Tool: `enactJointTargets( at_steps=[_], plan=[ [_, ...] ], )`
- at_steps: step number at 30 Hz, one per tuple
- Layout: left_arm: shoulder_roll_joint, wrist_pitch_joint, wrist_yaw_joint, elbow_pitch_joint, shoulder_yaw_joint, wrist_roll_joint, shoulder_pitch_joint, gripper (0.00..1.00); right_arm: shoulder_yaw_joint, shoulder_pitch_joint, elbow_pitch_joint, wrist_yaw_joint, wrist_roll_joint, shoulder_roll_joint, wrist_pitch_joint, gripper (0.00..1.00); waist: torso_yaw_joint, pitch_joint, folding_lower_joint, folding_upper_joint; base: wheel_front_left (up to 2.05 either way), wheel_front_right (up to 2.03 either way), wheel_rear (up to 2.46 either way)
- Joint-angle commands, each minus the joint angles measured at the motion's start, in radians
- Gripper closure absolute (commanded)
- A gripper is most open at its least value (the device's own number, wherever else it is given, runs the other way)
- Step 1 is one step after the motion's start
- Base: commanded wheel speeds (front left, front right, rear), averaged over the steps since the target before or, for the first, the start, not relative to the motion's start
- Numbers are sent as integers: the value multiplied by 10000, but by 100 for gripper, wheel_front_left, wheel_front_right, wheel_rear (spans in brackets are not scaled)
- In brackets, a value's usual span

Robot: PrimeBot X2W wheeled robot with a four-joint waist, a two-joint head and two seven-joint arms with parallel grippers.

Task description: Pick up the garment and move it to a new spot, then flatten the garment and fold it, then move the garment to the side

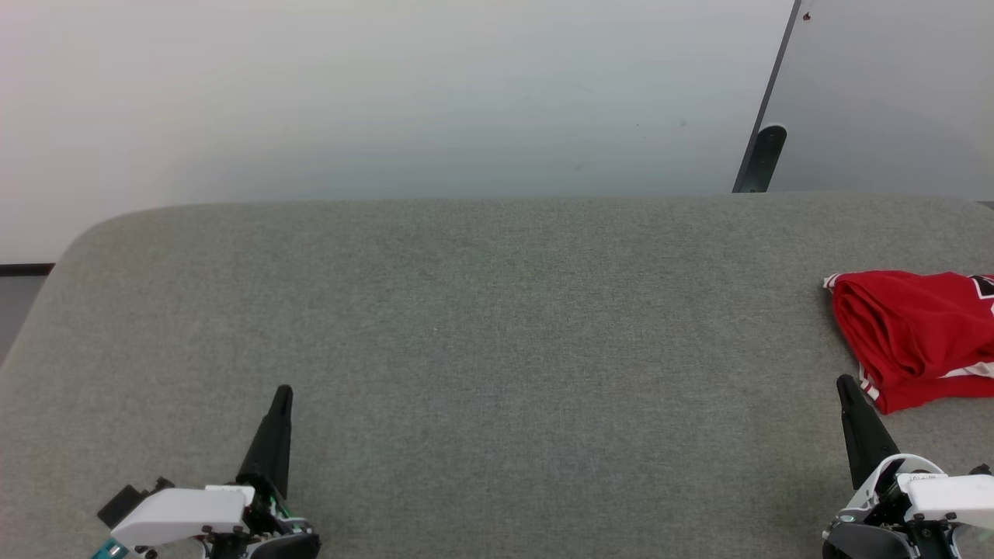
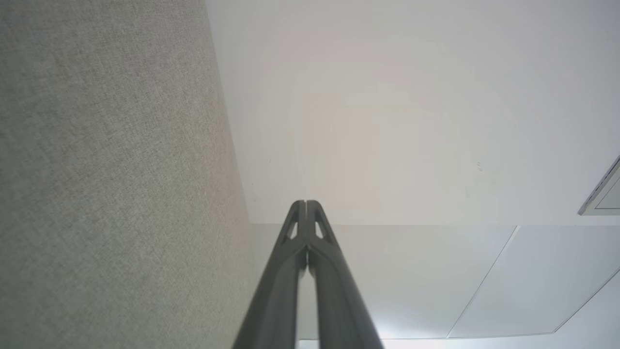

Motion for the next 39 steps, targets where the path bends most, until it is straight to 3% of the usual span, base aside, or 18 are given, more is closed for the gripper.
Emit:
enactJointTargets(
  at_steps=[1, 39],
  plan=[
    [7, 22, -35, -15, 30, -27, -101, 100, 9, -25, -22, 4, 38, 39, 20, 100, 0, -1, 0, 0, 0, 0, 0],
    [7, 19, -36, -15, 25, -29, -100, 100, 12, -25, -23, 4, 40, 39, 18, 100, 0, -1, 0, 0, 0, 0, 0]
  ],
)
